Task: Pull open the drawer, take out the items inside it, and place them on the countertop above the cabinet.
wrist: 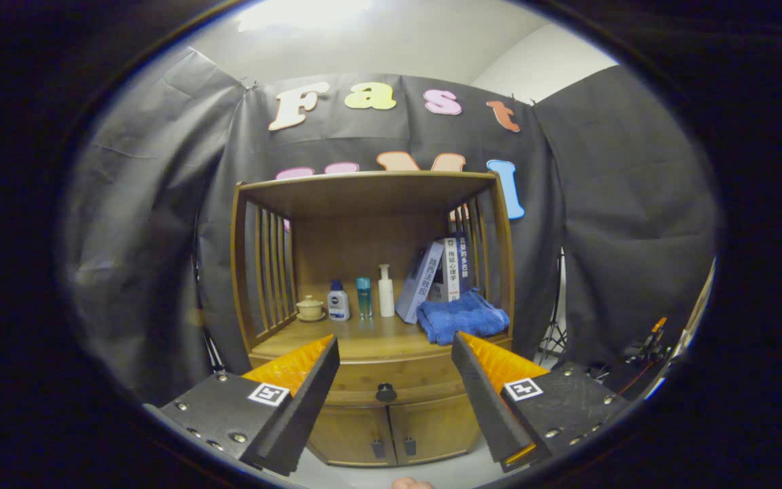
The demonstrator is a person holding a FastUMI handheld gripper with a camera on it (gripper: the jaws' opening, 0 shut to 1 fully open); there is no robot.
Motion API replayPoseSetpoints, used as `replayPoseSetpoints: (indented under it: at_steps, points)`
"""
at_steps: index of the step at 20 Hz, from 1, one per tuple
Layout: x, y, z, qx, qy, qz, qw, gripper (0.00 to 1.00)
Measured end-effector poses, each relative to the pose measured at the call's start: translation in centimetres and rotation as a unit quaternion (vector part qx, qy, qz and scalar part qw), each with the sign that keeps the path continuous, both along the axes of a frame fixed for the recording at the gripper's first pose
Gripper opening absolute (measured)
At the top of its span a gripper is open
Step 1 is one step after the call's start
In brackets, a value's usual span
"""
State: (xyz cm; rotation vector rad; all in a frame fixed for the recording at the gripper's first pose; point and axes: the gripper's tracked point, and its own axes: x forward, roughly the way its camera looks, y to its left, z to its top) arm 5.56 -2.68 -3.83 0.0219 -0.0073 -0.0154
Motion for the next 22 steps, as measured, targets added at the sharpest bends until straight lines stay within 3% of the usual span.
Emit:
replayPoseSetpoints:
  at_steps: [5,9,13,17,19,22]
  points:
    - [4.8,0.7,-4.8,0.002,0.017,0.045,0.999,0.99]
    - [9.0,0.4,-9.3,0.007,0.05,0.051,0.997,0.99]
    - [12.2,-1.1,-15.0,0.001,0.086,0.031,0.996,0.99]
    - [14.6,0.0,-18.7,-0.025,0.092,0.053,0.994,0.99]
    - [15.3,1.2,-20.6,-0.014,0.107,0.07,0.992,1.0]
    - [16.6,1.7,-22.8,0.012,0.124,0.065,0.99,1.0]
